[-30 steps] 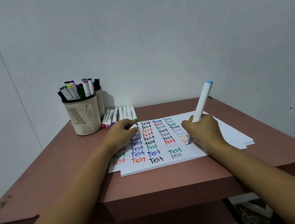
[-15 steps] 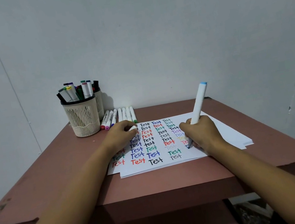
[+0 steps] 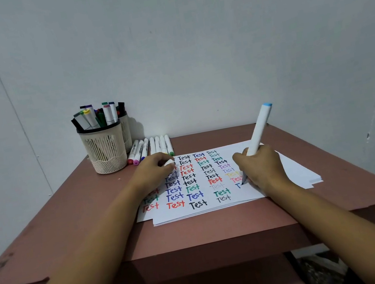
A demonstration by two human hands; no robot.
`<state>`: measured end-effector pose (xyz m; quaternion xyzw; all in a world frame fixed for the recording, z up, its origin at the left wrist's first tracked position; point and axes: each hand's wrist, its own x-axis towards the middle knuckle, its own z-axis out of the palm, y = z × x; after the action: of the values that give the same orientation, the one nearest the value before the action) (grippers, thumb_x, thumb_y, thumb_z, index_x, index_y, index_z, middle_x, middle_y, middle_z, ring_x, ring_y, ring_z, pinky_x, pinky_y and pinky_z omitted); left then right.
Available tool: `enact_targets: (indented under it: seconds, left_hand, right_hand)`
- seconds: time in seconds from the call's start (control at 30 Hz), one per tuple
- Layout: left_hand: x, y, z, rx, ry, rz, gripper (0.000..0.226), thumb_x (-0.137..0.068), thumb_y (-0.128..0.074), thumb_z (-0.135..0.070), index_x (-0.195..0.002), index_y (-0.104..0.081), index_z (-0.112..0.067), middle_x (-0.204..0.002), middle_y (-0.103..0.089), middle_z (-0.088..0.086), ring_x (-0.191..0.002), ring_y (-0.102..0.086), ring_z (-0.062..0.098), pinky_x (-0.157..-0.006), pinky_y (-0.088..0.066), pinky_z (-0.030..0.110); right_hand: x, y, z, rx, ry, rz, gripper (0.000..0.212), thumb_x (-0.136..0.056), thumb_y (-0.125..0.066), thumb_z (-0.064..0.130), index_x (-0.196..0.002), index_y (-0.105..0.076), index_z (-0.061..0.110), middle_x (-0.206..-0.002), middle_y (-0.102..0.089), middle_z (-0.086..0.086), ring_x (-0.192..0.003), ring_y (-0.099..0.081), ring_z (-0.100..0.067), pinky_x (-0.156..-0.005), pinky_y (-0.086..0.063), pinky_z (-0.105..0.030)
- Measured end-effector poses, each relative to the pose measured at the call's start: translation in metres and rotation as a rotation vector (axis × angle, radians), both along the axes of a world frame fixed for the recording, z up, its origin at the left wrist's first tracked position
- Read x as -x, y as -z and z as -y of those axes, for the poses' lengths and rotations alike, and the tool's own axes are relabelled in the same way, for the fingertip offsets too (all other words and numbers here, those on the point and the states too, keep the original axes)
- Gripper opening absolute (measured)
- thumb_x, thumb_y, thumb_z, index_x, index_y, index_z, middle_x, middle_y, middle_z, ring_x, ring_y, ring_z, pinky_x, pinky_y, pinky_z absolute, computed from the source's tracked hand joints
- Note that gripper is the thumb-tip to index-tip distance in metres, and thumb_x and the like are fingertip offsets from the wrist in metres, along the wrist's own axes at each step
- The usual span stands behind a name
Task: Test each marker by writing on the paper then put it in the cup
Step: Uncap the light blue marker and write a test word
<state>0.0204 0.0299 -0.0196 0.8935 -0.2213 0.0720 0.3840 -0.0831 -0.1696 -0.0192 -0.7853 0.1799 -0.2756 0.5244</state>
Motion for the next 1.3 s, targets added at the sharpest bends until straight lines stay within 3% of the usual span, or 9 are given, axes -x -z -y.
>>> enact_targets:
  seconds: [0.1, 0.27, 0.47, 0.77, 1.0, 1.3]
  left_hand:
    - [0.0003, 0.0001, -0.0002, 0.001, 0.003, 0.003, 0.025, -0.092, -0.055, -0.018, -0.116, -0.061, -0.012, -0.105, -0.059, 0.0, -0.093, -0.052, 0.011, -0.075, -0.034, 0.021]
    - [-0.0007, 0.0008, -0.0001, 0.01, 0.001, 0.001, 0.025, -0.092, -0.055, -0.019, -0.115, -0.061, -0.011, -0.104, -0.06, 0.0, -0.092, -0.053, 0.011, -0.075, -0.035, 0.021]
    - [-0.0015, 0.0008, -0.0001, 0.003, -0.006, 0.0, 0.024, -0.092, -0.056, -0.02, -0.114, -0.062, -0.013, -0.104, -0.061, 0.0, -0.091, -0.053, 0.01, -0.075, -0.034, 0.02]
    - [-0.001, 0.0004, -0.0001, -0.001, 0.004, 0.006, 0.025, -0.092, -0.055, -0.019, -0.115, -0.062, -0.012, -0.105, -0.06, -0.001, -0.095, -0.054, 0.011, -0.078, -0.036, 0.021]
    - [-0.0018, 0.0006, -0.0004, -0.005, 0.006, 0.008, 0.026, -0.092, -0.055, -0.019, -0.116, -0.062, -0.012, -0.112, -0.061, 0.001, -0.097, -0.054, 0.012, -0.079, -0.036, 0.022]
    - [-0.0021, 0.0005, 0.0, -0.013, 0.002, 0.017, 0.026, -0.092, -0.055, -0.018, -0.116, -0.062, -0.011, -0.111, -0.062, 0.002, -0.097, -0.054, 0.013, -0.079, -0.037, 0.022]
  right_hand:
    - [0.0013, -0.0005, -0.0002, 0.013, 0.009, 0.012, 0.025, -0.08, -0.057, 0.011, -0.057, -0.047, 0.011, -0.059, -0.055, -0.005, -0.046, -0.056, -0.017, -0.049, -0.044, -0.023]
    - [0.0025, -0.0011, -0.0006, 0.008, -0.029, -0.02, 0.021, -0.081, -0.057, 0.011, -0.061, -0.05, 0.009, -0.056, -0.055, -0.005, -0.03, -0.049, -0.005, -0.035, -0.035, -0.015]
    - [0.0017, -0.0018, 0.0008, 0.019, 0.027, 0.011, 0.028, -0.082, -0.056, 0.009, -0.056, -0.045, 0.011, -0.057, -0.052, -0.003, -0.048, -0.052, -0.018, -0.043, -0.039, -0.019]
    - [0.003, -0.0009, -0.0006, 0.015, 0.034, 0.037, 0.029, -0.081, -0.057, 0.009, -0.056, -0.044, 0.013, -0.055, -0.05, -0.002, -0.048, -0.056, -0.018, -0.05, -0.044, -0.023]
    - [0.0024, -0.001, -0.0001, 0.051, 0.035, 0.027, 0.032, -0.084, -0.056, 0.01, -0.056, -0.041, 0.014, -0.054, -0.045, 0.001, -0.047, -0.049, -0.014, -0.043, -0.034, -0.019]
    - [0.0015, 0.0005, 0.004, -0.02, 0.083, 0.07, 0.025, -0.081, -0.054, 0.01, -0.057, -0.047, 0.011, -0.055, -0.053, -0.004, -0.043, -0.054, -0.016, -0.049, -0.04, -0.022]
